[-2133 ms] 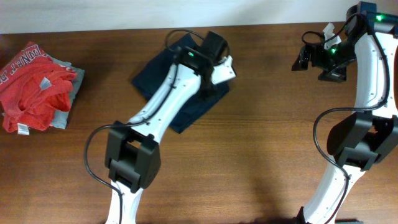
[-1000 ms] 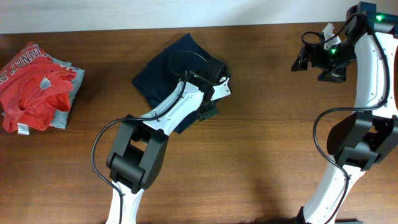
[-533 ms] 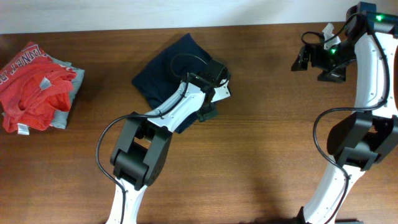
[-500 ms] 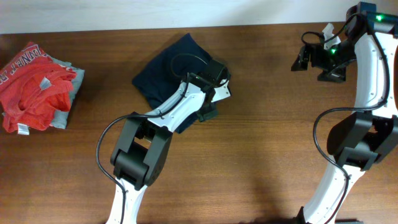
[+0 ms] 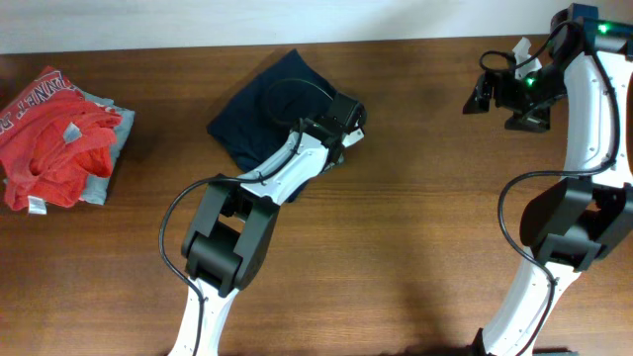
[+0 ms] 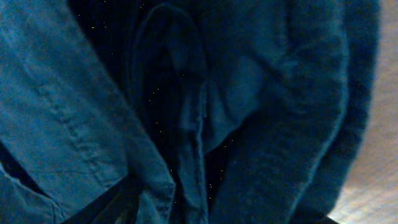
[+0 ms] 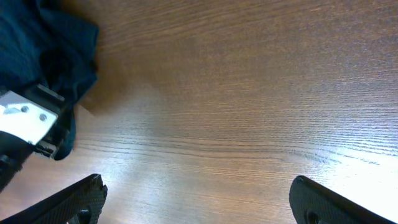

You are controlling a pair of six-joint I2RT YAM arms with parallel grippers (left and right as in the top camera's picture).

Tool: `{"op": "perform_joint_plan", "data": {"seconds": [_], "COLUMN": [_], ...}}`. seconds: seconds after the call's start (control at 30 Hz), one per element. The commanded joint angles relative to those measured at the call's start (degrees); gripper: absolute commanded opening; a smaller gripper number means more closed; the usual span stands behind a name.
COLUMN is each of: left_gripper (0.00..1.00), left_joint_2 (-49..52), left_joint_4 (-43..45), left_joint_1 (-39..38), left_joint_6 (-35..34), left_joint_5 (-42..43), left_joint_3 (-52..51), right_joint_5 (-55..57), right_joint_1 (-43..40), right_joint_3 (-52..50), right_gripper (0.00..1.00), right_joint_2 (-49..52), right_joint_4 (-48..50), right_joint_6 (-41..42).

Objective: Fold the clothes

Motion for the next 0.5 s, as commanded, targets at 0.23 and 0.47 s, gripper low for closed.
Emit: {"op": "perform_joint_plan", "data": {"seconds": [0.23, 0.47], "left_gripper": [0.01, 0.0], "left_joint_2": [3.5, 3.2], "left_joint_4": [3.7, 5.0], "left_joint_1": [5.3, 5.6], "left_joint_6": [-6.2, -6.2], "left_joint_5": [-6.3, -19.8], "left_joint_3": [-1.8, -0.3], "right_joint_5": [-0.5, -0.5], "right_joint_1": [0.2, 0.2], "right_joint_3": [0.6, 0.6], "right_gripper": [0.99, 0.99], "right_joint_2": [-0.9, -0.9], "right_joint_4": [-0.6, -0.6], "right_joint_6": [-1.3, -1.3]}}
